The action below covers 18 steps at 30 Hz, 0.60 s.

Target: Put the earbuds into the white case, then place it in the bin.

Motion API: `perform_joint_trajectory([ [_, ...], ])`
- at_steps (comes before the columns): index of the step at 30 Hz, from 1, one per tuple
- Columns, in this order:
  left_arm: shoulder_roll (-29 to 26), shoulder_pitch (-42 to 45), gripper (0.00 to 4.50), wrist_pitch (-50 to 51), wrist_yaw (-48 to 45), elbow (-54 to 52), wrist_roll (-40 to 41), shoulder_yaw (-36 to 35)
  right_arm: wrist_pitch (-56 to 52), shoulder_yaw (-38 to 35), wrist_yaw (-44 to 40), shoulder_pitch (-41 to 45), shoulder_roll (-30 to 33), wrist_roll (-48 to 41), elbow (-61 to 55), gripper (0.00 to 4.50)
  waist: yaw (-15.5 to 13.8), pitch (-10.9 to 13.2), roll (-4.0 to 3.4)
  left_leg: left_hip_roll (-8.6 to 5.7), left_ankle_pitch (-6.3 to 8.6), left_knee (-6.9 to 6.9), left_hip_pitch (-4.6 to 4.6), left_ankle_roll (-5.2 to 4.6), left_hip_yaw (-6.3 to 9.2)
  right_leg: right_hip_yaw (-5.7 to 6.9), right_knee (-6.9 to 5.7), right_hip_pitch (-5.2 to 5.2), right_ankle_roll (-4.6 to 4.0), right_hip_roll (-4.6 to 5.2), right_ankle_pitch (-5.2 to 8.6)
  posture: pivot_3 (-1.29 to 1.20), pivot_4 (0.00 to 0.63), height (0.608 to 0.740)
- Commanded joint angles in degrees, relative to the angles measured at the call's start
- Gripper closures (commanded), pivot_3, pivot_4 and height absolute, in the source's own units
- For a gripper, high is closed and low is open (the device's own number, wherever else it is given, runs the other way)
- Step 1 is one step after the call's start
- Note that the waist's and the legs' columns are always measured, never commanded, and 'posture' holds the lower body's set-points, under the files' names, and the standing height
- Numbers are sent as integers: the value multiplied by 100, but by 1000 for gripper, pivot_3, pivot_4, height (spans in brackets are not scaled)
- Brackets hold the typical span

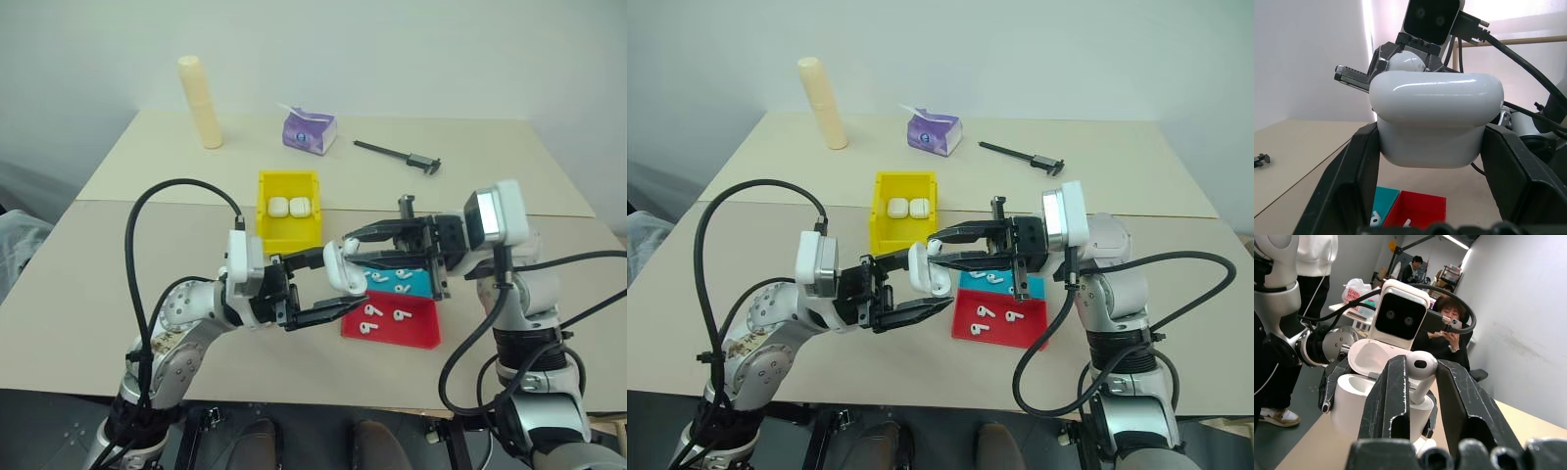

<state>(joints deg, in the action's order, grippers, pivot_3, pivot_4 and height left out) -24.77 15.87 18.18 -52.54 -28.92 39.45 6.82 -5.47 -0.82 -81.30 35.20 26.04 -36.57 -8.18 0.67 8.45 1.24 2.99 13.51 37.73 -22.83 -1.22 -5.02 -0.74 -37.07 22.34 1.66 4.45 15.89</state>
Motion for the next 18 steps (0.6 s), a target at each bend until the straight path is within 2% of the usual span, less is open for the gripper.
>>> perform_joint_trajectory([
  [1,65,100,1716,-62,24,-125,-4,9,127,111,-28,-4,68,125,-54,2368,0,0,0,0,0,0,0,0,0,0,0,0,0,0,0,0,150,740],
  [2,70,103,1716,-62,33,-113,-20,12,100,122,-51,2,90,111,-47,2123,1,0,0,0,0,0,0,0,0,0,0,0,0,0,0,0,150,740],
  [7,78,51,1716,-96,53,-36,-93,-37,72,38,-164,14,199,-26,-30,2123,-1,0,0,0,0,0,0,0,0,0,0,0,0,0,0,0,150,740],
  [11,-149,-305,1716,-483,-40,392,-709,-52,-388,-179,92,295,457,-178,175,2123,12,-1,-1,0,0,0,0,0,0,-1,1,0,0,0,0,0,150,740],
  [15,-613,-1157,1716,-1191,-427,786,-1215,-286,-700,473,466,1027,1192,1237,937,2123,55,0,-7,2,0,-2,7,0,-8,-7,-3,5,-3,0,0,0,150,740],
  [18,-962,-1741,1716,-1325,-478,658,-1374,-465,-503,1388,197,1764,1596,2471,1546,2123,37,1,-9,5,0,-5,-3,0,-11,-4,-2,25,-11,0,4,0,150,740],
])
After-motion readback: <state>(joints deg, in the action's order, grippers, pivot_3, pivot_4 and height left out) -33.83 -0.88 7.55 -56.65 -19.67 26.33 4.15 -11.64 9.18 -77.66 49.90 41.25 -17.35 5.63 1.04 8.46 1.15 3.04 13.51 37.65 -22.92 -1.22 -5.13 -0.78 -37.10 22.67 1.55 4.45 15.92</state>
